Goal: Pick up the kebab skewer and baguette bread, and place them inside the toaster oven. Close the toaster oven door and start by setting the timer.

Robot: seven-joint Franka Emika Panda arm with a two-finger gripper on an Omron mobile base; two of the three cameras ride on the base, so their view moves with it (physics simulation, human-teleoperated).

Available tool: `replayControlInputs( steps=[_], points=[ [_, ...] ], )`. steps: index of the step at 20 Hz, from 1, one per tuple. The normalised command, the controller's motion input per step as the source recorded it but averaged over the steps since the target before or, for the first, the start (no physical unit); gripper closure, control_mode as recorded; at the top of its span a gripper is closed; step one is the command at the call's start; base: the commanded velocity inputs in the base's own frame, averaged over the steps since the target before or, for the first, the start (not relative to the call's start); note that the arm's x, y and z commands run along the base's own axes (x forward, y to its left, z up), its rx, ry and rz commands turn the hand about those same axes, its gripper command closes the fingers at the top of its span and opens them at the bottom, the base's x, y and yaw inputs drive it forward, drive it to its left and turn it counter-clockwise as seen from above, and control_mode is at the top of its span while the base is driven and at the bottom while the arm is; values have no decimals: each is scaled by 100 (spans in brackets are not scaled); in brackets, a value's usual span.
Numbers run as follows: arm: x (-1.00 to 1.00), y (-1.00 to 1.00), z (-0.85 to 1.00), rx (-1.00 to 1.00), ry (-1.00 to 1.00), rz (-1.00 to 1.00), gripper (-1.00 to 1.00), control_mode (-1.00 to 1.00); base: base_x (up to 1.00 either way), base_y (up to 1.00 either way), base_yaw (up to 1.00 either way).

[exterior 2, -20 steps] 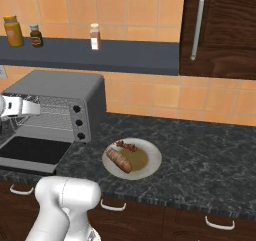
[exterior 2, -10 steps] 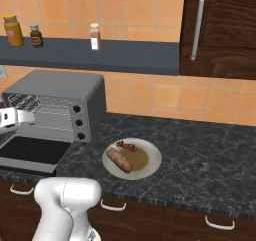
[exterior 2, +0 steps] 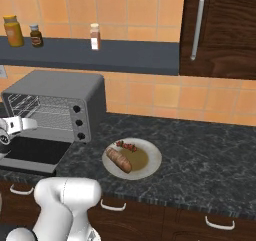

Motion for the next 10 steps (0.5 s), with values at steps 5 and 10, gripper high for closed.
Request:
replayControlInputs(
  steps=[5,10],
  points=[
    [50,11,-9,0,1,-4,-100,-100,0,0,0],
    [33,1,-10,0,2,-1,-100,-100,0,0,0]
  ],
)
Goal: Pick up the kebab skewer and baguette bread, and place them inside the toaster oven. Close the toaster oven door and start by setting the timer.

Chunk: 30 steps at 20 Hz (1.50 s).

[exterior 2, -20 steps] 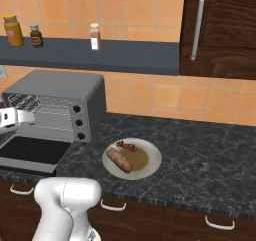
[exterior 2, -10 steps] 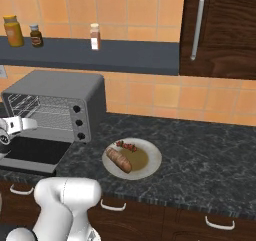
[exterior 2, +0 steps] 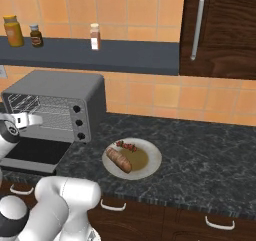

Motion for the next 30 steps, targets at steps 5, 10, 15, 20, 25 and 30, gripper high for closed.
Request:
replayControlInputs(
  steps=[5,10,15,20,25,30],
  points=[
    [13,1,-29,0,2,-3,-100,-100,0,0,0],
    [16,12,-18,0,1,0,-100,-100,0,0,0],
    [27,0,-18,0,0,8,-100,-100,0,0,0],
    [38,7,-3,0,0,0,-100,-100,0,0,0],
    [26,13,-5,0,3,0,-100,-100,0,0,0],
    [10,26,-19,0,2,0,-100,-100,0,0,0]
  ],
)
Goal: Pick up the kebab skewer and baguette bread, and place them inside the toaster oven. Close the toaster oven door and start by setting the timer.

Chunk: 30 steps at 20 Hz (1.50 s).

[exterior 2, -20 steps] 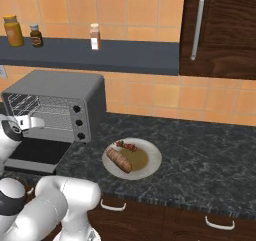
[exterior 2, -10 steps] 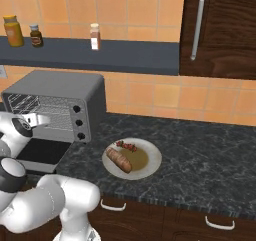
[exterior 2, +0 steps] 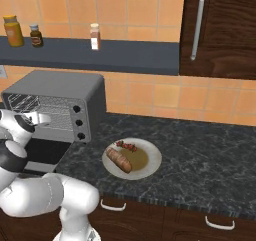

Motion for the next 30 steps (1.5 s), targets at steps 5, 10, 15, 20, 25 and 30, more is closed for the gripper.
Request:
replayControlInputs(
  steps=[5,10,15,20,25,30],
  points=[
    [2,7,-27,0,0,0,-100,-100,0,0,0],
    [13,0,-16,0,0,0,-100,-100,0,0,0],
    [20,0,-15,0,0,0,-100,-100,0,0,0],
    [28,0,-9,0,-1,0,-100,-100,0,0,0],
    [18,0,-6,0,-1,0,-100,-100,0,0,0],
    [15,3,-17,0,-6,0,-100,-100,0,0,0]
  ],
)
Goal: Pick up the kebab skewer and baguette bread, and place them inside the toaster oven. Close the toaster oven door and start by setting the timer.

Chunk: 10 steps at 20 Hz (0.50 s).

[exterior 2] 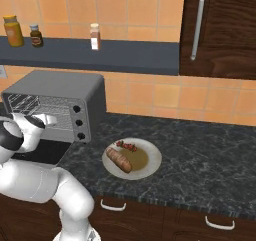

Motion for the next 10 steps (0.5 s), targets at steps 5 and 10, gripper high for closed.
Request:
replayControlInputs(
  steps=[5,10],
  points=[
    [11,13,-26,0,-11,0,-100,-100,0,0,0],
    [27,4,-10,0,-6,0,-100,-100,0,0,0]
  ],
)
